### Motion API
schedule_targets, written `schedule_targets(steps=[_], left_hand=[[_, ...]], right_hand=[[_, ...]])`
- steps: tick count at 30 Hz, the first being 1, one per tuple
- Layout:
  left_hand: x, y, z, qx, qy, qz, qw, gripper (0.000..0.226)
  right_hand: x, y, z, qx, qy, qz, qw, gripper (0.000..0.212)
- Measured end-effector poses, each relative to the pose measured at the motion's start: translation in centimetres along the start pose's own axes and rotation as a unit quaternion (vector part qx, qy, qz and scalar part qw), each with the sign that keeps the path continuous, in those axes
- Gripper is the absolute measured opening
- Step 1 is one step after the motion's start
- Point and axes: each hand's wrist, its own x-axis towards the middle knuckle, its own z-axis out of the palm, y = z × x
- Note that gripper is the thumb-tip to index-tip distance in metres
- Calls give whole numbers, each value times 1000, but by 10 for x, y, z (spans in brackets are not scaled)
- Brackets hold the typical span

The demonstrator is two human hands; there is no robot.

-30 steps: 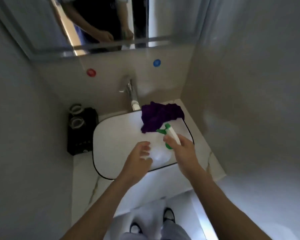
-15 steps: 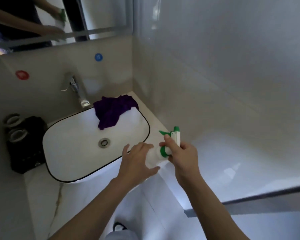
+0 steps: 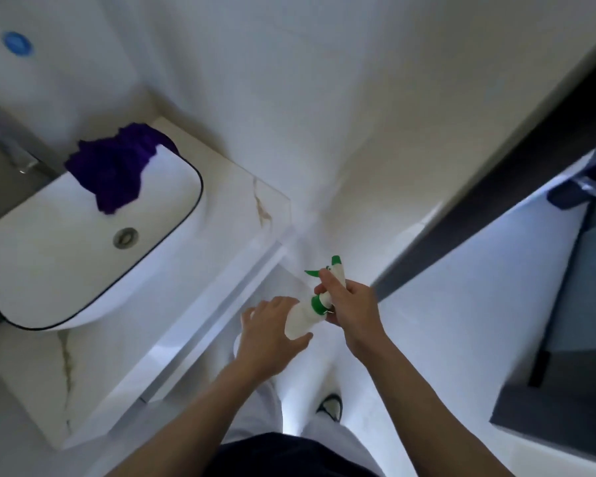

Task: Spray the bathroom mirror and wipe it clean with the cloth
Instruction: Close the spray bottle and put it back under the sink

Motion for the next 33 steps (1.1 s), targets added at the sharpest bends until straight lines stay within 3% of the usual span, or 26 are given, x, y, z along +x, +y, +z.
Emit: schedule_targets(steps=[6, 10, 15, 23, 25, 28, 33], left_hand=[[-13, -33, 49, 20, -89, -57, 994, 61], [-11, -67, 73, -8, -130, -94, 987, 54], [12, -124, 96, 50, -171, -109, 978, 51], [72, -193, 157, 39, -215, -198, 956, 57], [86, -212, 178, 28, -214, -209, 954, 67], [108, -228, 210, 31, -193, -219, 956, 63], [134, -242, 251, 70, -114, -221, 966, 57]], right_hand=[[26, 62, -3, -197, -18, 26, 980, 44], [54, 98, 21, -202, -46, 86, 975, 42], [97, 146, 58, -165, -90, 160, 969, 44], [165, 221, 109, -43, -39, 210, 976, 37], [185, 239, 116, -58, -58, 197, 977, 28], [226, 265, 125, -102, -77, 142, 982, 23], [278, 301, 128, -34, -63, 136, 988, 23]])
